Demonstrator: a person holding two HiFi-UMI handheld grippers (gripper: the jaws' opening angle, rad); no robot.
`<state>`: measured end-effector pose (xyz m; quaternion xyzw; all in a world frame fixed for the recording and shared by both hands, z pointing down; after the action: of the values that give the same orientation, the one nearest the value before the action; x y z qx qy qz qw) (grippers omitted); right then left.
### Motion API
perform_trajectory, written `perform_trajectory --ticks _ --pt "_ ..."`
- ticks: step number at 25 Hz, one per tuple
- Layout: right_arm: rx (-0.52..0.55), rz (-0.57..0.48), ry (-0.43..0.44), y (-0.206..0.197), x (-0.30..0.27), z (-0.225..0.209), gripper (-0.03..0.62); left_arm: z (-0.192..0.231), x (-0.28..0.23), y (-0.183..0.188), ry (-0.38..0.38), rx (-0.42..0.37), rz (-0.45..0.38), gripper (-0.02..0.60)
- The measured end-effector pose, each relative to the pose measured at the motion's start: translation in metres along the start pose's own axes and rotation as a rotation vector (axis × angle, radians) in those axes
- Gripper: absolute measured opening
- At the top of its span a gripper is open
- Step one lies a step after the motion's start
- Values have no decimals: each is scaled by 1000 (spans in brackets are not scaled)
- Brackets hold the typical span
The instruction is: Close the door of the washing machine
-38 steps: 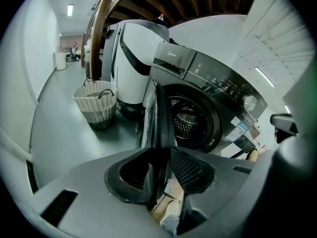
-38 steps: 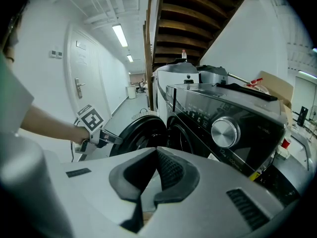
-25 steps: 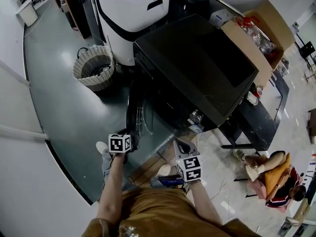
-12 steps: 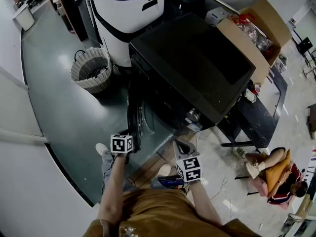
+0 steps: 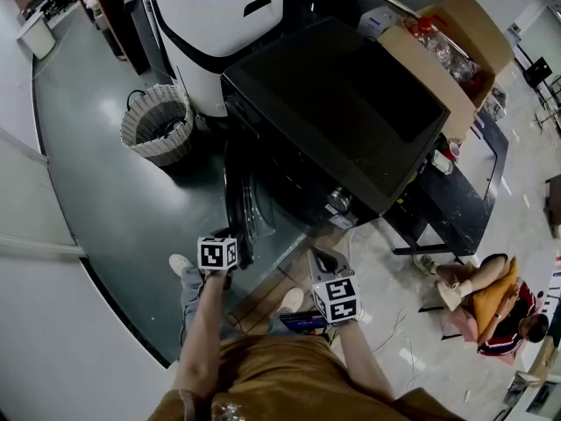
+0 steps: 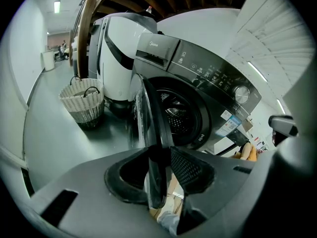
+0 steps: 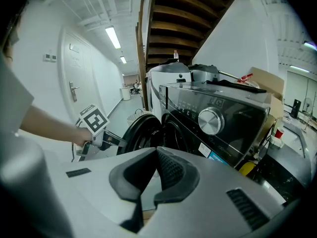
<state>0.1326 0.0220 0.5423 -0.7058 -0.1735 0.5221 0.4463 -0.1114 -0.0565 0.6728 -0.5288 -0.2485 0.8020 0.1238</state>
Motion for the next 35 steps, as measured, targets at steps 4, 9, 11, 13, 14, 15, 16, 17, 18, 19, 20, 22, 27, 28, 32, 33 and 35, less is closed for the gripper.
perform_trajectory --ticks 4,9,11,13,14,15,16,17,18,19,20,22,27,28,32,33,35 --pt "-7 2 -4 -3 3 0 12 -4 -1 1 -7 3 7 155" --pt "-22 3 -18 -8 6 -3 12 -10 -8 0 -27 5 16 158" --pt "-27 2 -20 -10 7 -4 12 -12 -9 1 -25 8 19 158" --pt "-29 0 -20 -10 6 -3 12 -15 -10 3 -23 9 19 160" --pt "-29 -1 -18 -10 6 -2 12 -16 -10 4 -23 10 19 160" --pt "-27 -1 -16 -10 6 -2 12 -18 -11 5 -23 13 20 160" --pt "-25 -1 -14 -10 5 -1 12 -19 -12 5 -25 16 20 161" --pt "-23 -2 -12 -10 5 -1 12 -21 -13 5 -29 20 21 161" --pt "-22 -2 -10 -10 5 0 12 -23 -14 5 -33 24 22 162" --pt "-21 -3 -9 -9 5 0 12 -25 -15 5 -36 26 24 163" --pt "-20 -3 -9 -9 5 1 12 -27 -16 5 -39 28 25 164" --pt "-18 -5 -10 -9 5 0 12 -30 -18 6 -45 27 26 164" --pt "-23 -6 -11 -7 5 -2 14 -36 -22 9 -57 27 37 169" --pt "-22 -6 -12 -7 4 -2 12 -37 -23 10 -59 29 38 169" --pt "-26 -6 -13 -8 4 -5 12 -41 -27 11 -64 33 47 172" --pt "-29 -5 -14 -9 4 -6 14 -43 -28 11 -66 36 48 173" --pt "-39 -4 -15 -9 4 -8 12 -46 -29 13 -71 40 47 173"
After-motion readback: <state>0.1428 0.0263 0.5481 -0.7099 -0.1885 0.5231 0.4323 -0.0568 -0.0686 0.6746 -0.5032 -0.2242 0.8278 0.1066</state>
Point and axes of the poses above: the fingertips, and each gripper's own axes: x backward along the fingers, z to its left, y out of its top, the point moved 6 cm from there along x, backward along the fingers
